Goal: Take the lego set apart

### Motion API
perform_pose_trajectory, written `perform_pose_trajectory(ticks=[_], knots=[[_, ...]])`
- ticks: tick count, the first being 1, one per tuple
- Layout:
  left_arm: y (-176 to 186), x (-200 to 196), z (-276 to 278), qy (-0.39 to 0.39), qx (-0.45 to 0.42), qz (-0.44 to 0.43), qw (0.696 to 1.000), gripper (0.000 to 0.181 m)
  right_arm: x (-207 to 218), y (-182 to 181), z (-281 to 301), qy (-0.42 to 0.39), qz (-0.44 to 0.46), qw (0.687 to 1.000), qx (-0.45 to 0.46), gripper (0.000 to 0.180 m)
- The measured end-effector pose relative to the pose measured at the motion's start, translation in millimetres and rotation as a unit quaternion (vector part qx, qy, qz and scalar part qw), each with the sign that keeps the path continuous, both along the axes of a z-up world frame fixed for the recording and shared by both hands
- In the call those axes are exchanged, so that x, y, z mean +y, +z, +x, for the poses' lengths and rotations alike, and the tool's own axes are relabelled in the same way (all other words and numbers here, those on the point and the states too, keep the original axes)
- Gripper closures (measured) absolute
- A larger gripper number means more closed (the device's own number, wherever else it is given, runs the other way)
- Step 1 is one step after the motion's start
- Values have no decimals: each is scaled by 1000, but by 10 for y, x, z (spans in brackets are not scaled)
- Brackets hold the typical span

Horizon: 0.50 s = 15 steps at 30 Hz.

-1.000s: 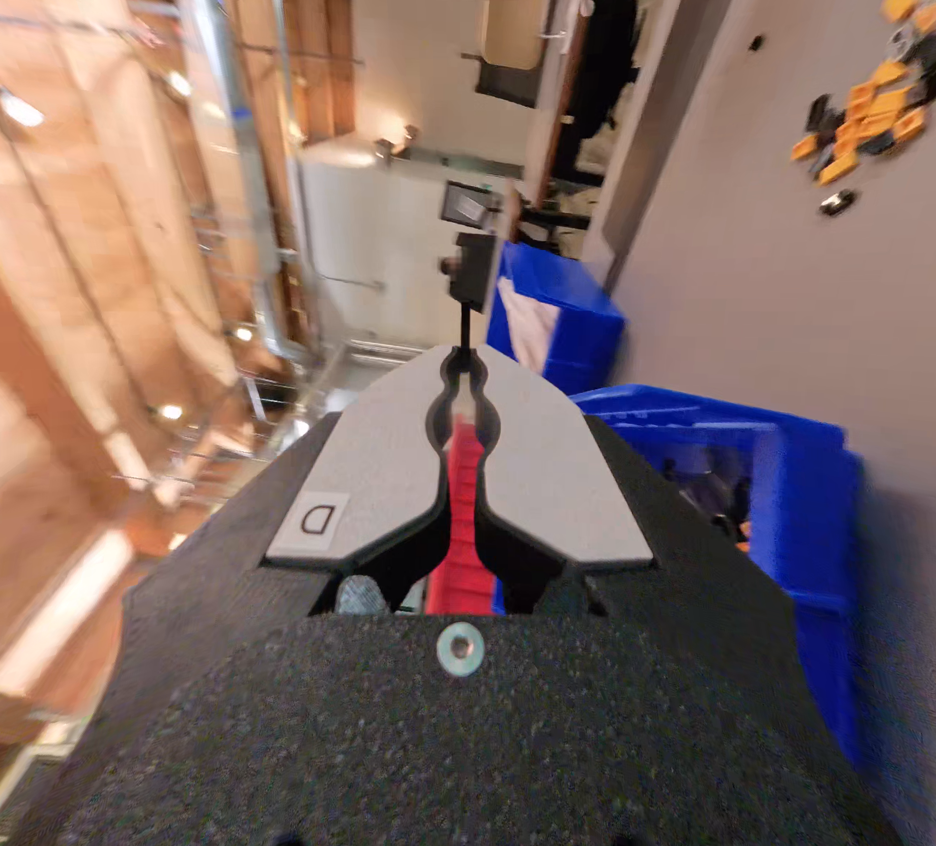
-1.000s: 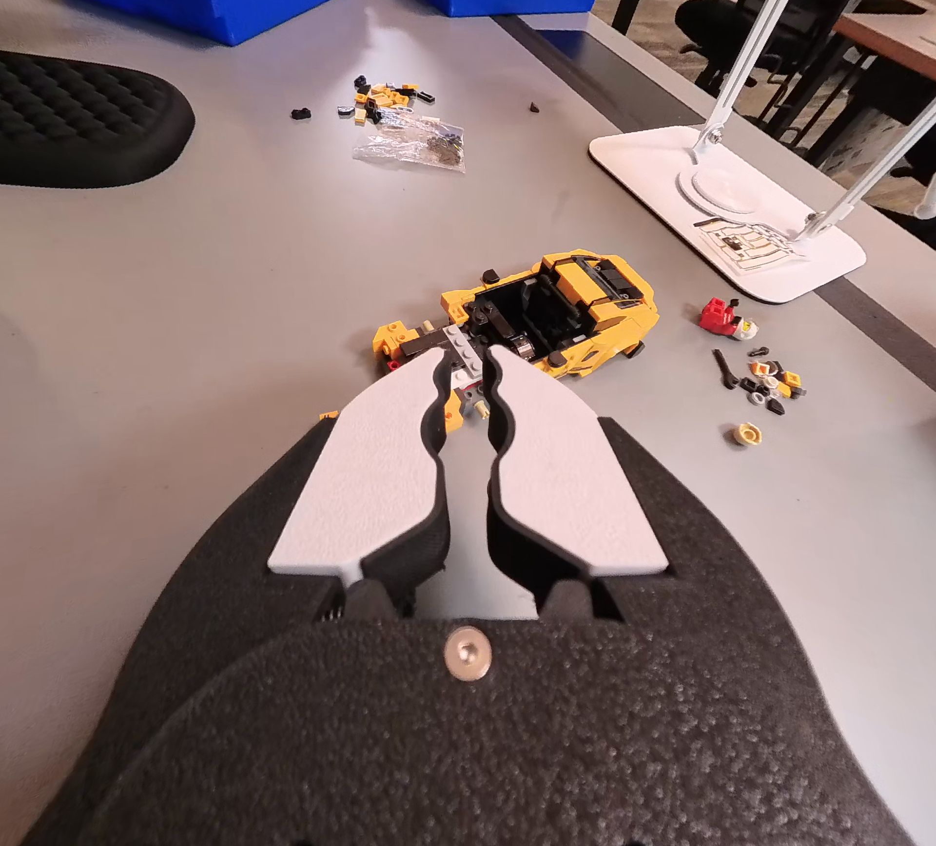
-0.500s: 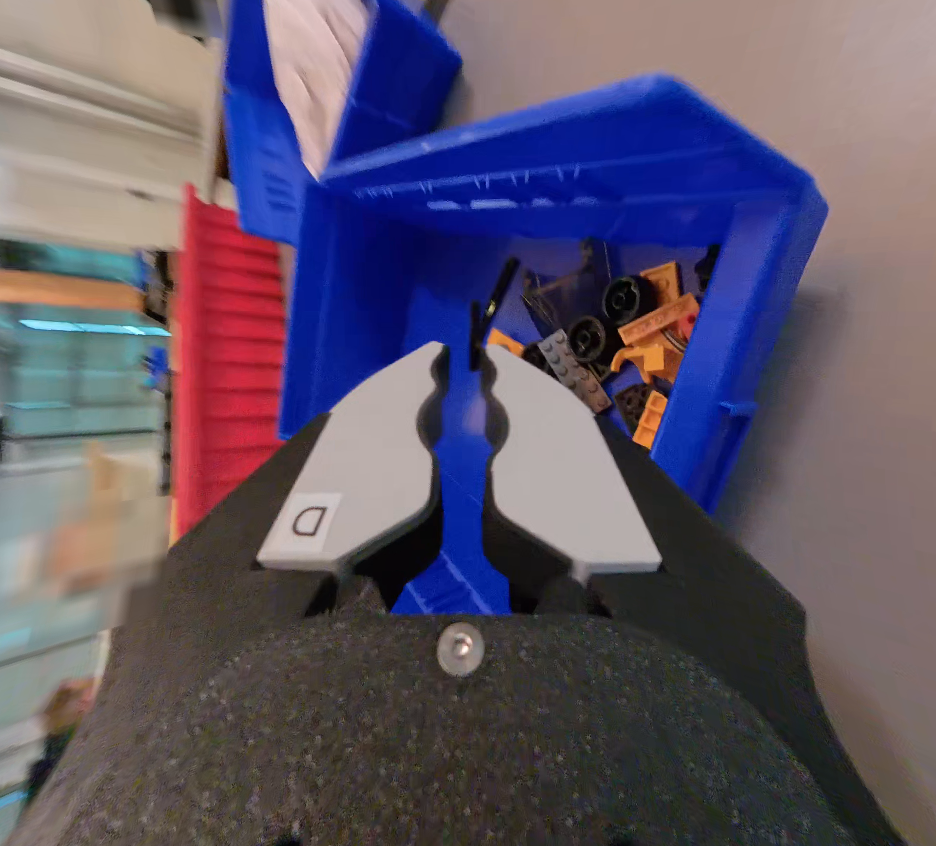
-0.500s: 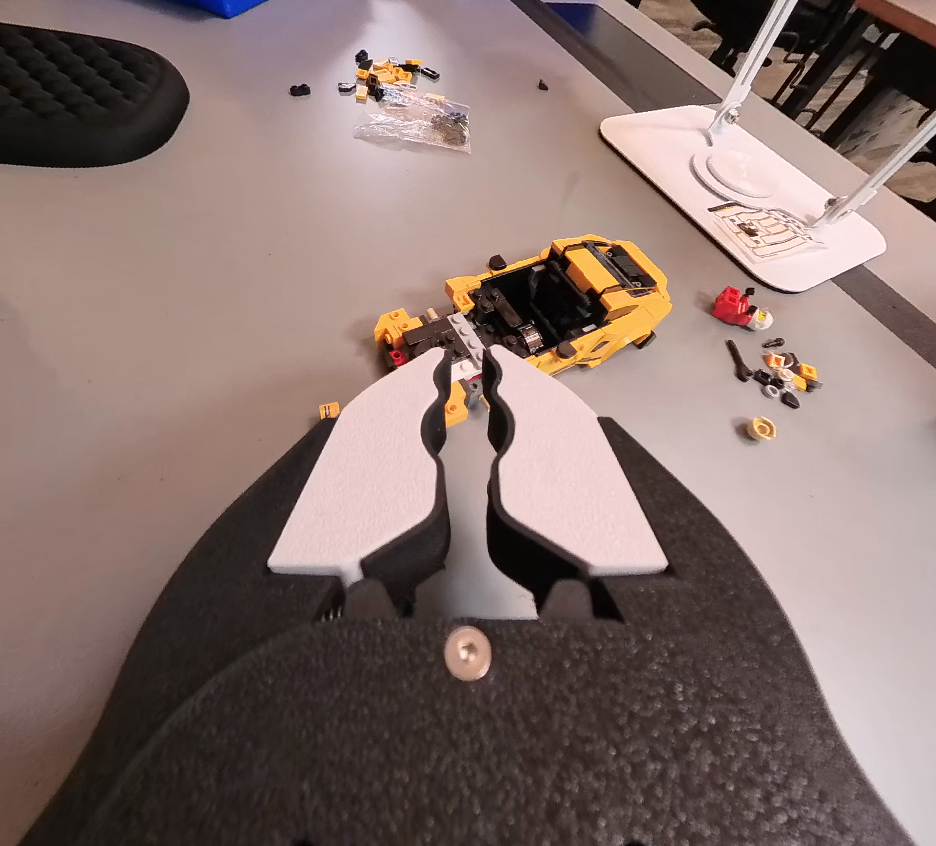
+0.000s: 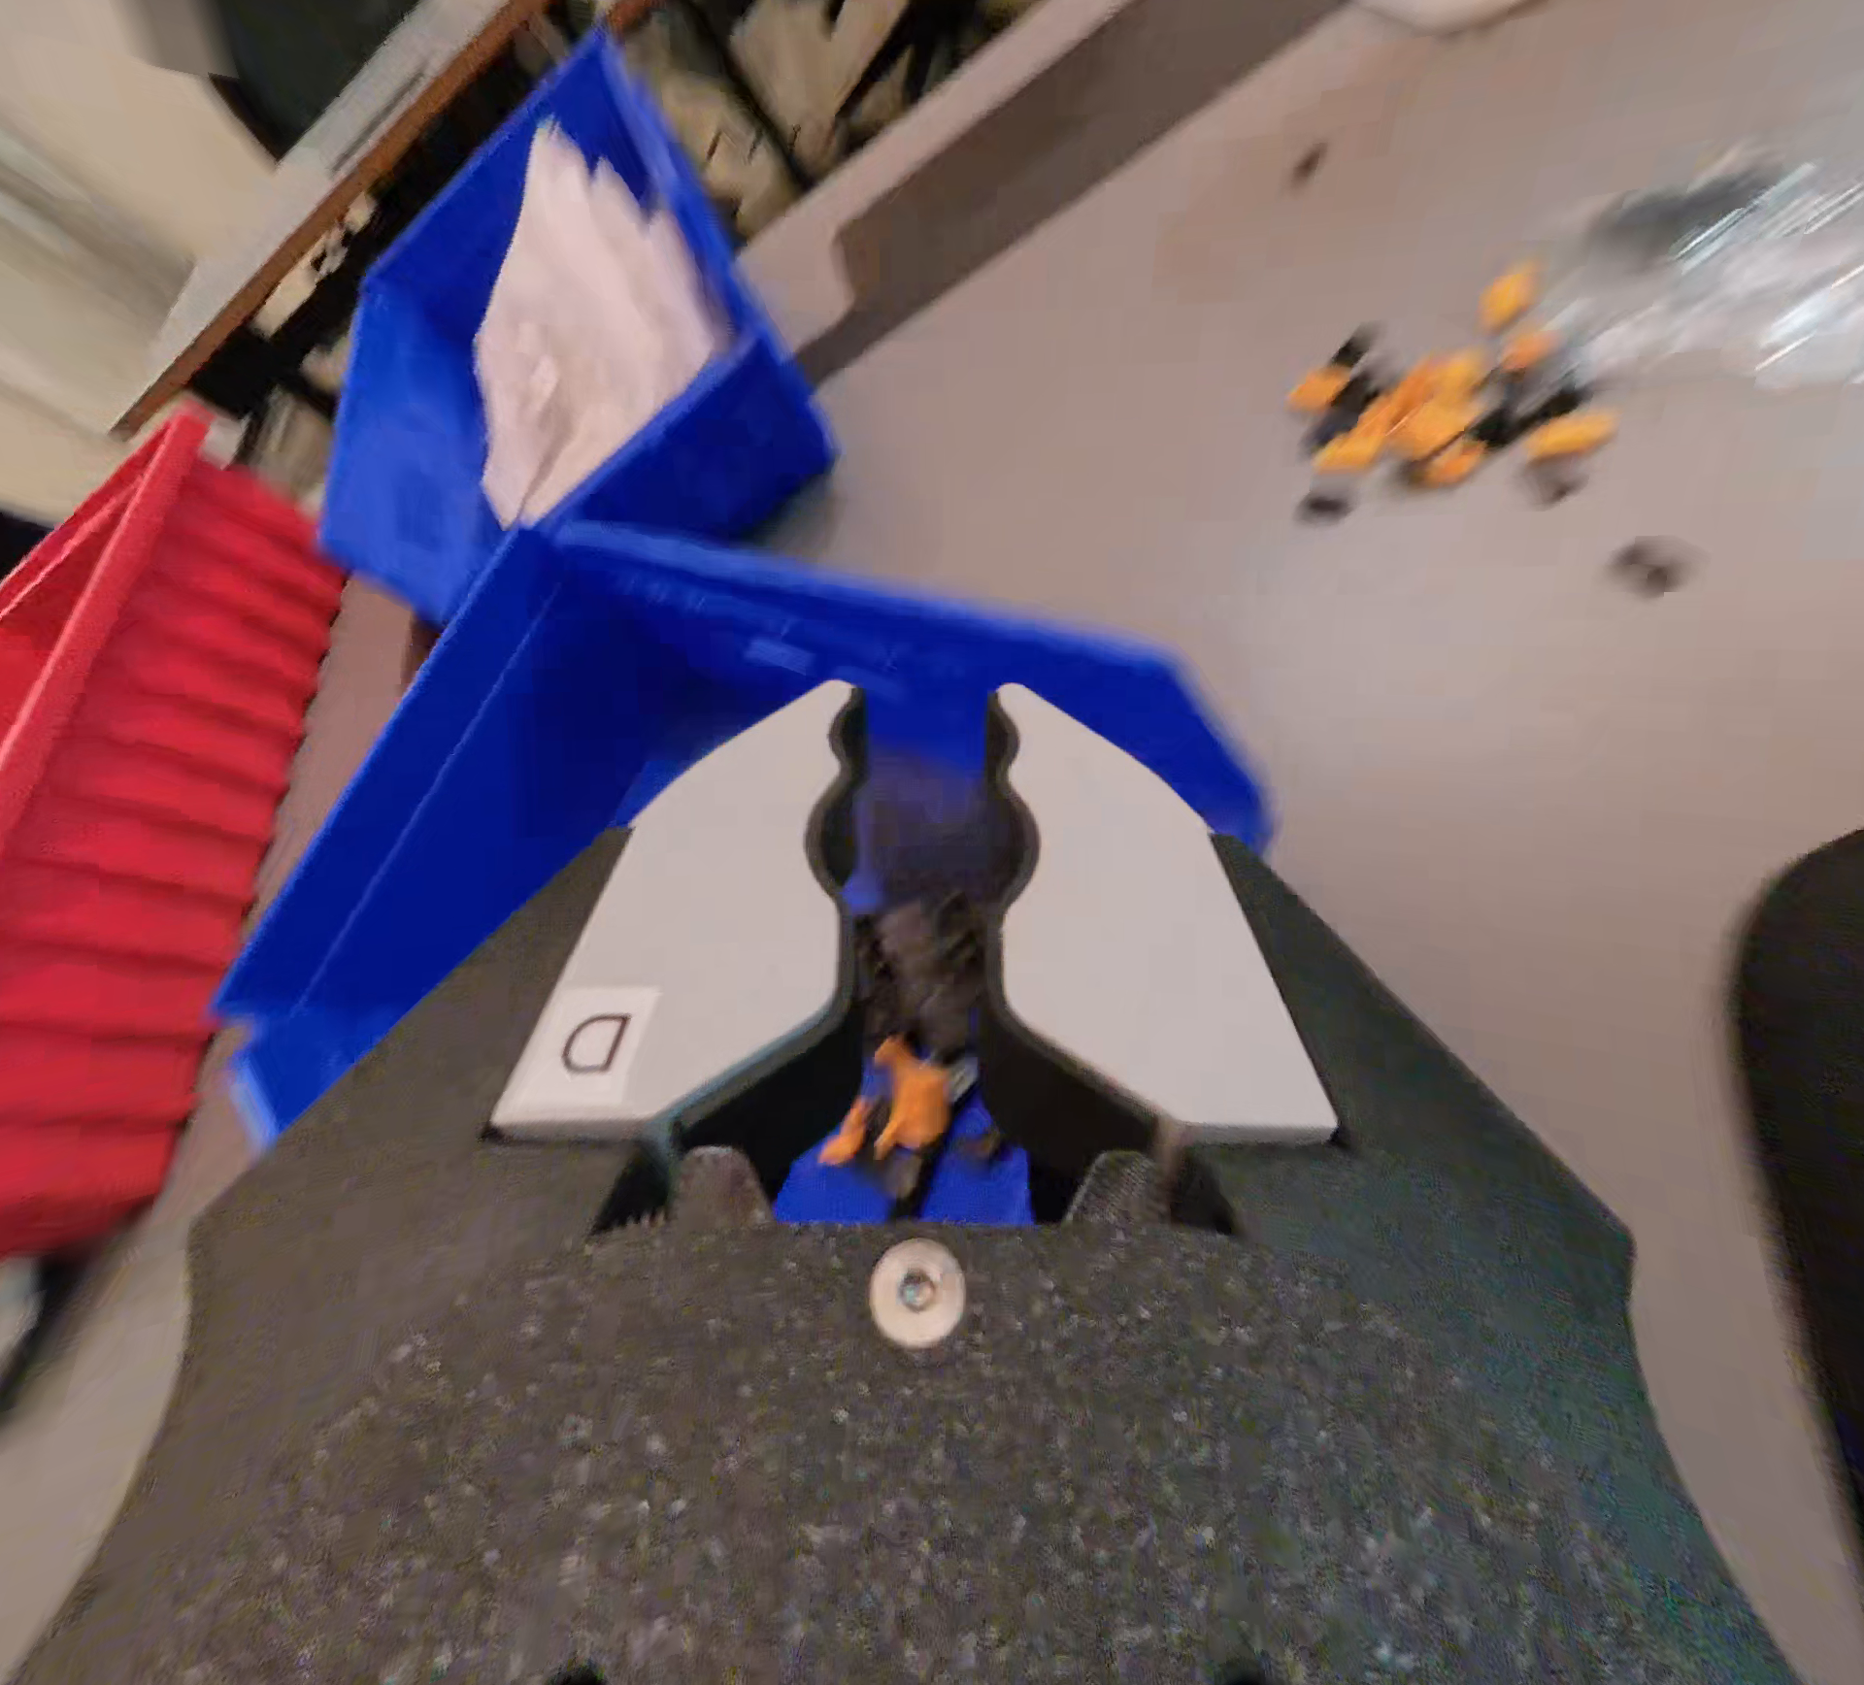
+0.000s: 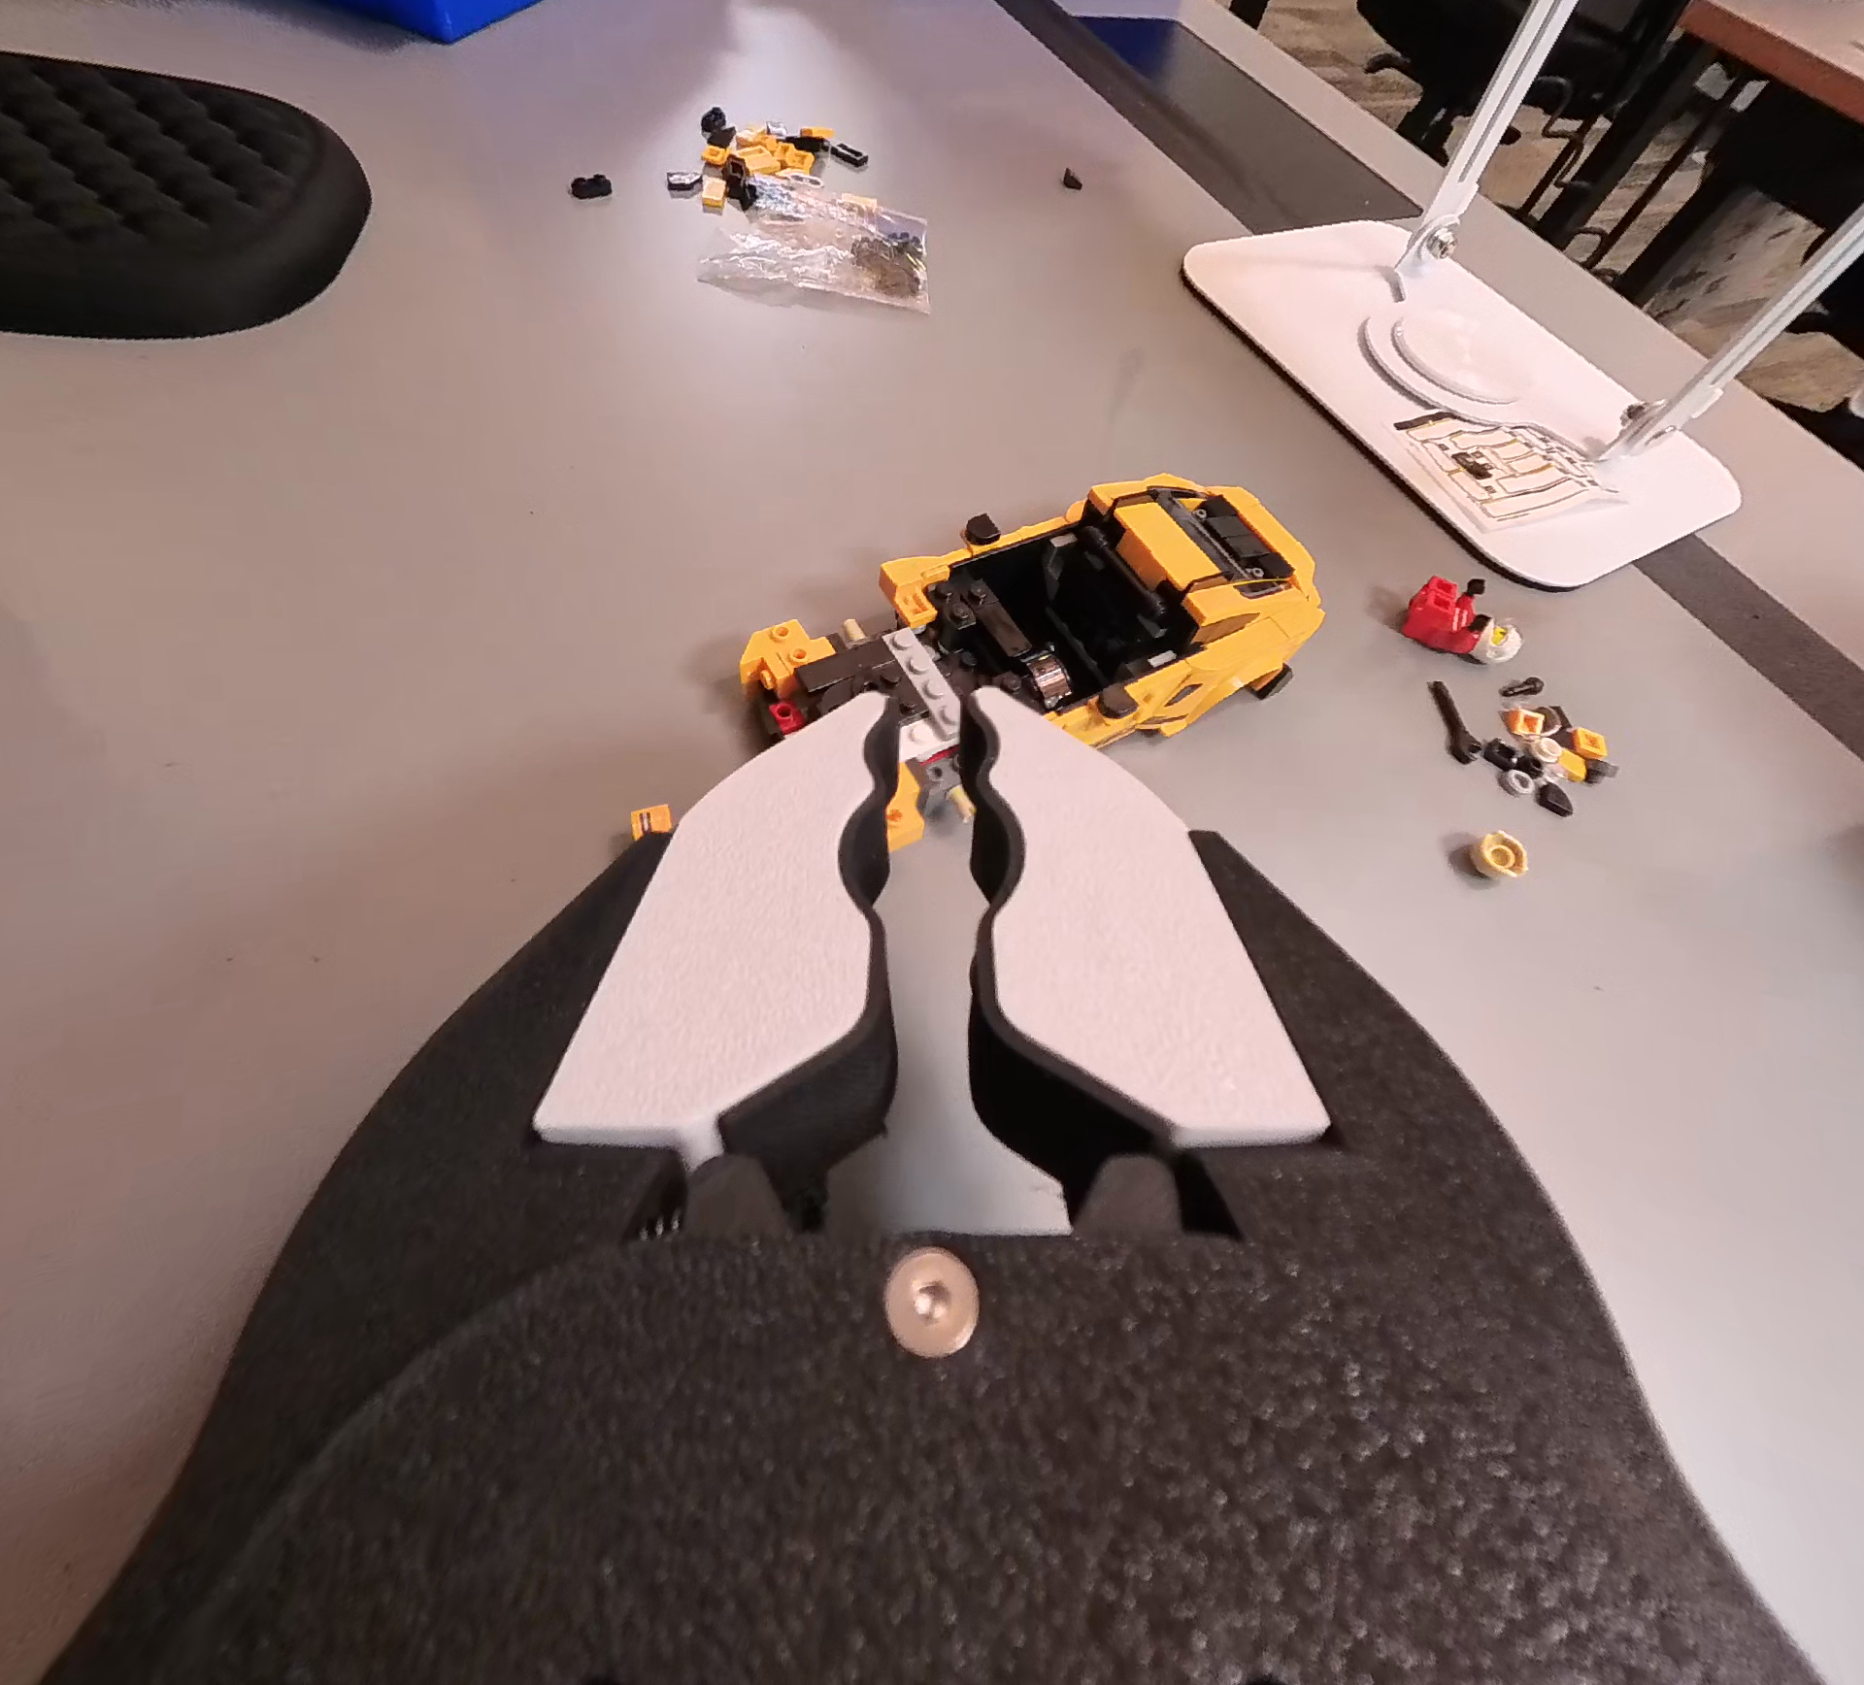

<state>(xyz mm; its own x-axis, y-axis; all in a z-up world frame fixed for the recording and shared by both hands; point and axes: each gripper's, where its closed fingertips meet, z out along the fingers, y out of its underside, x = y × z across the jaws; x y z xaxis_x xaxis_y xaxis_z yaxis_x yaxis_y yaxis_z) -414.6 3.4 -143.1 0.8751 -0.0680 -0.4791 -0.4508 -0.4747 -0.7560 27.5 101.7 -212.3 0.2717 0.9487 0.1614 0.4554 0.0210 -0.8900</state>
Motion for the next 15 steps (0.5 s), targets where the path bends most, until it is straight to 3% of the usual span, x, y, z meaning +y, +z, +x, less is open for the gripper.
perform_pose_trajectory(ticks=[3,6,12,15], knots=[[136,218,695,-104,-51,35,993,175,8,17,11,-3,4,1000,1,169],[101,419,1540,-223,-99,28,969,178,18,17,24,-4,12,1000,-5,168],[-351,646,2952,-411,-98,-69,904,161,-116,-40,-59,34,30,998,-49,165],[-645,699,3401,-466,-88,-133,870,154,-126,-77,-136,51,52,993,-93,161]])
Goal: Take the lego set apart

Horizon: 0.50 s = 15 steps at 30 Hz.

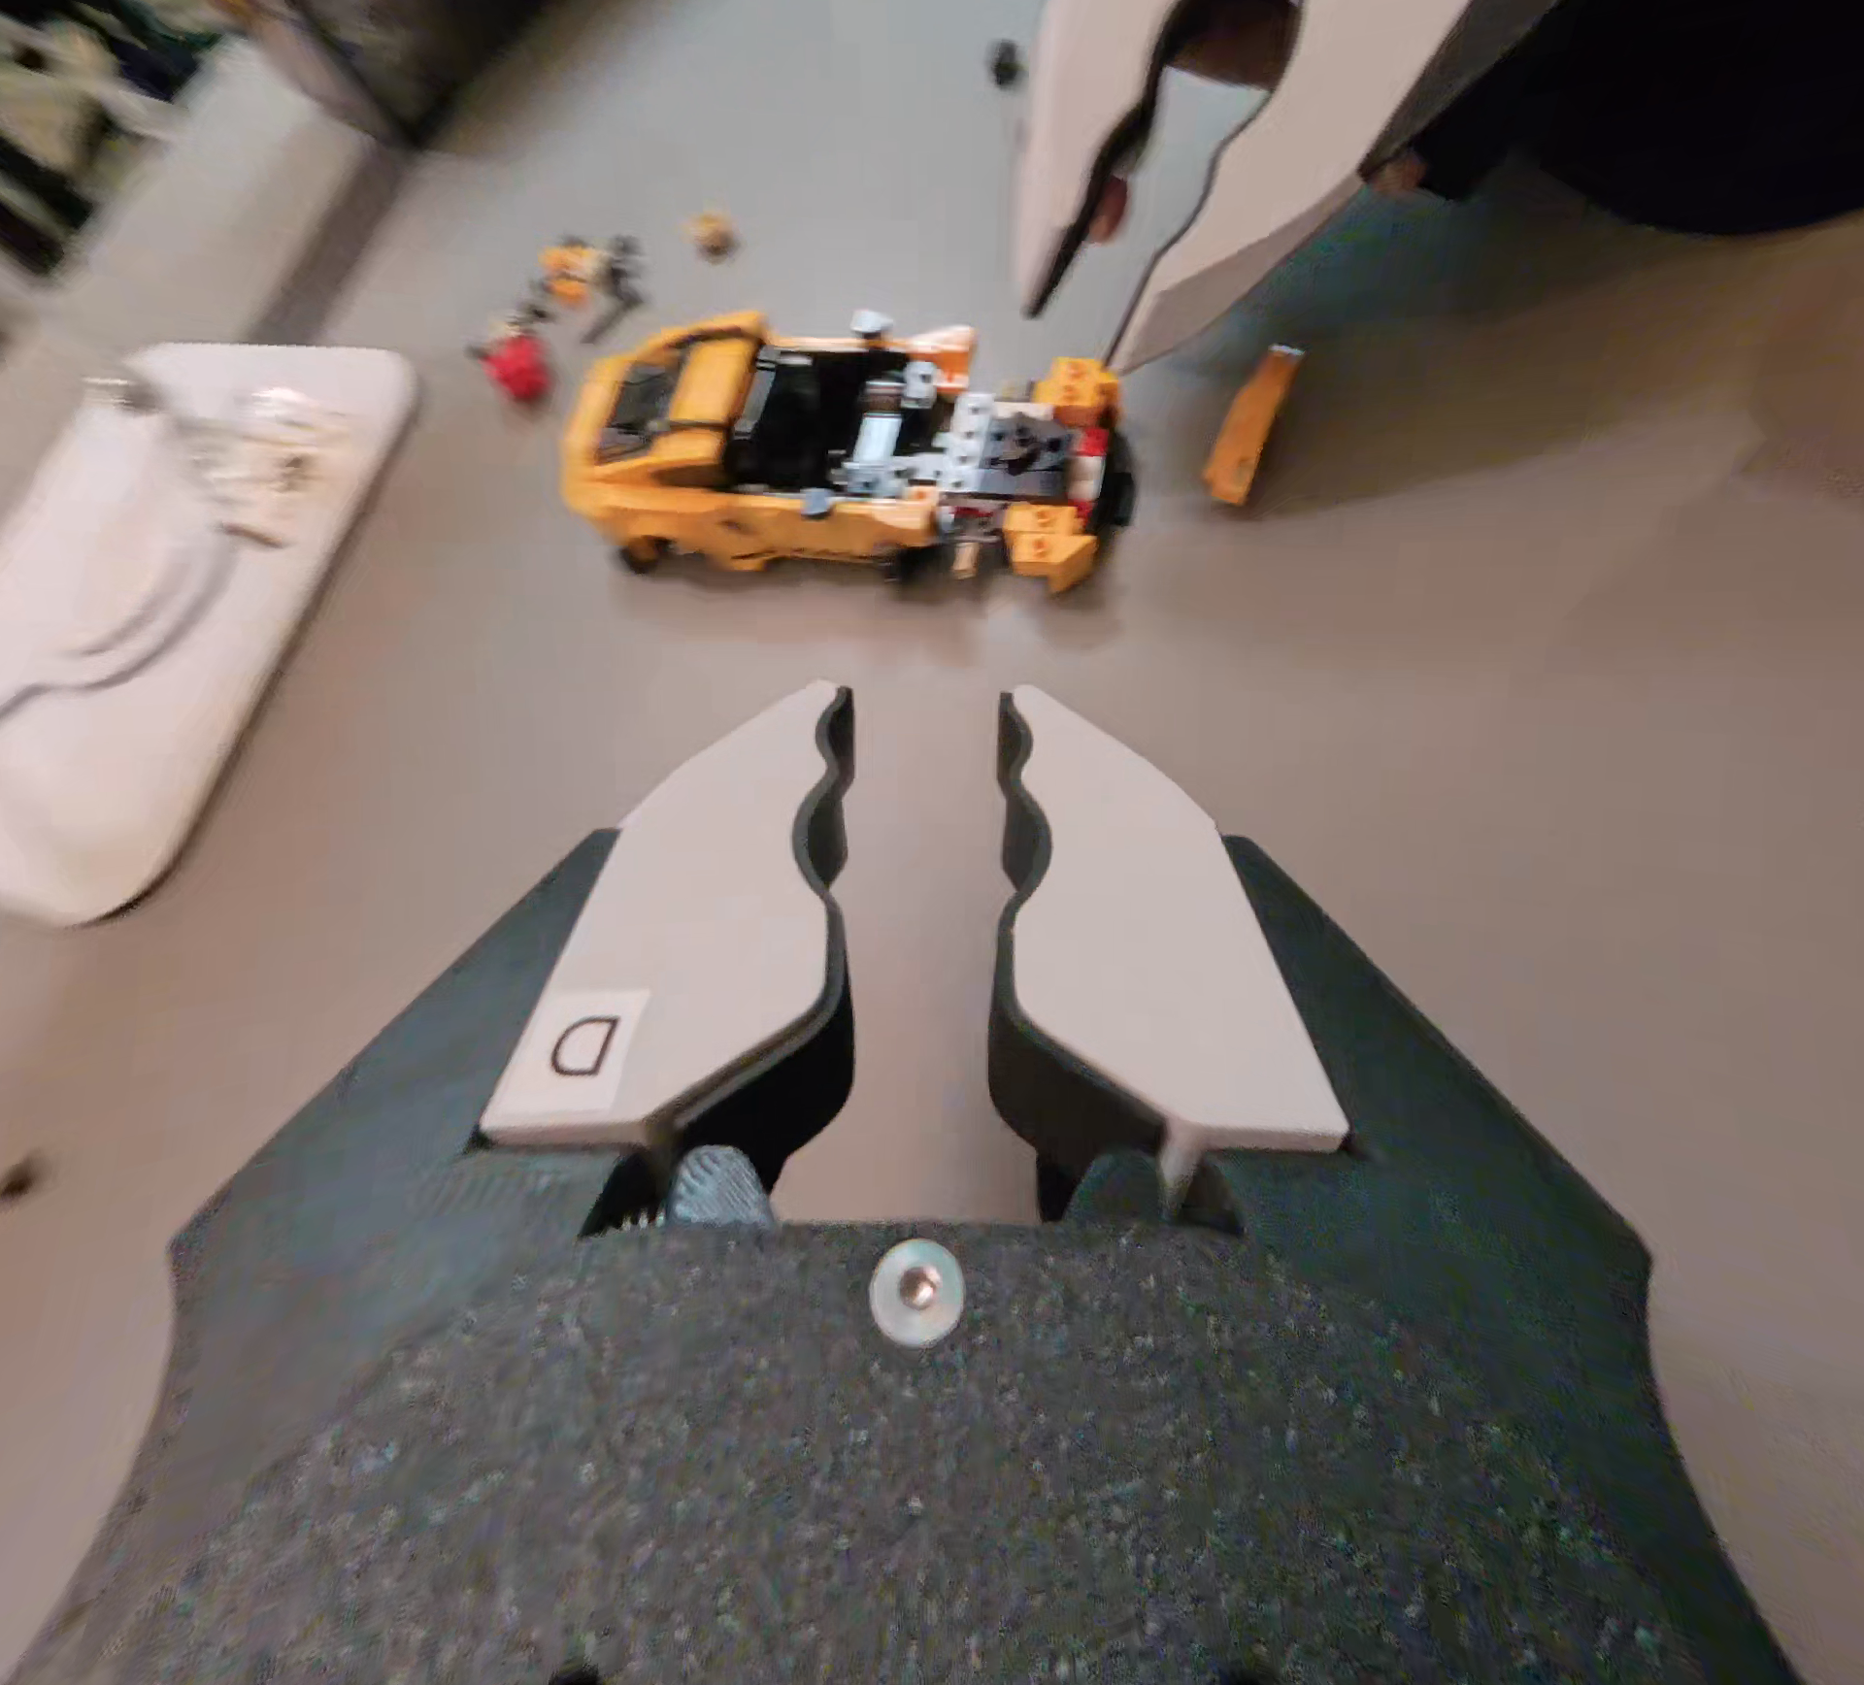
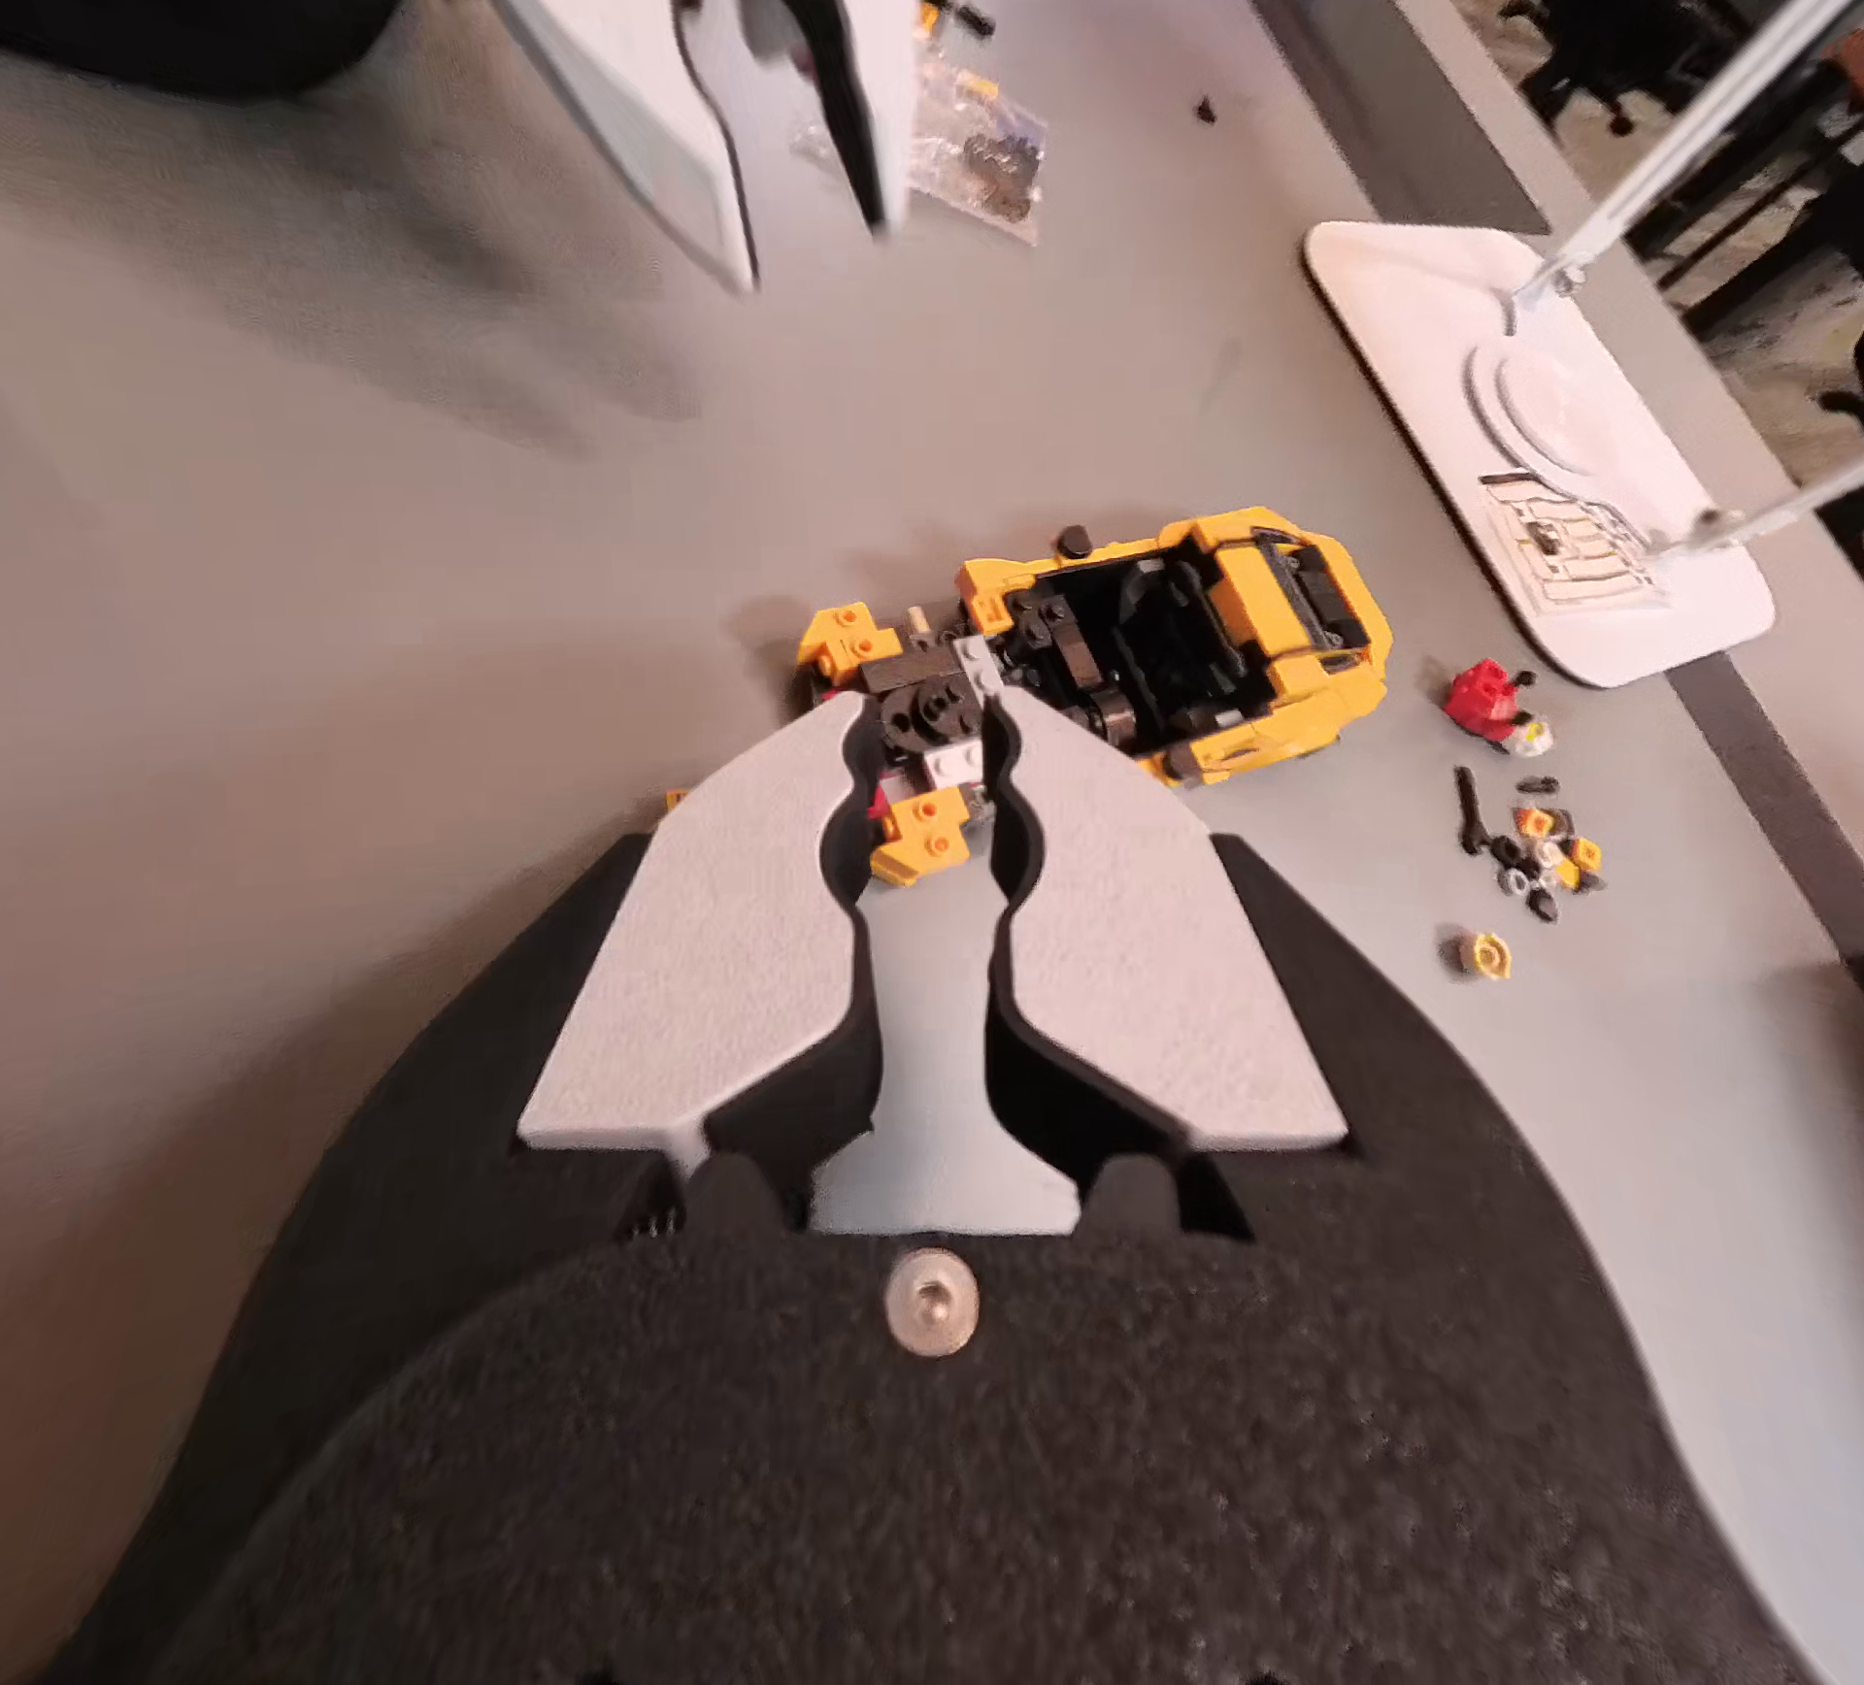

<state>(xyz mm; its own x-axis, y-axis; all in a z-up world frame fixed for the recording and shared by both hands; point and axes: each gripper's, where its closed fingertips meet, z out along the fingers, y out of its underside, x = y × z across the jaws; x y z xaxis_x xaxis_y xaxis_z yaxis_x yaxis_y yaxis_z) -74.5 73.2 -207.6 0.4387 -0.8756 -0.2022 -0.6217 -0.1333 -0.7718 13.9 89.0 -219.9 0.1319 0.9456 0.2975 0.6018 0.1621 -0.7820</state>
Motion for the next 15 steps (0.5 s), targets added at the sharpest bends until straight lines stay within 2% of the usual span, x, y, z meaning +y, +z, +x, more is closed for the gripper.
perform_pose_trajectory(ticks=[2,6,10,15], knots=[[-224,25,205,-24,17,-45,999,149,1,-42,-62,15,14,999,-34,157],[-490,19,478,-51,18,-90,994,145,40,-174,-144,46,105,985,-130,155],[-550,34,542,-61,22,-88,994,146,33,-275,-182,75,160,967,-186,161],[-559,43,608,-81,27,-82,993,150,36,-302,-183,95,176,951,-234,168]])
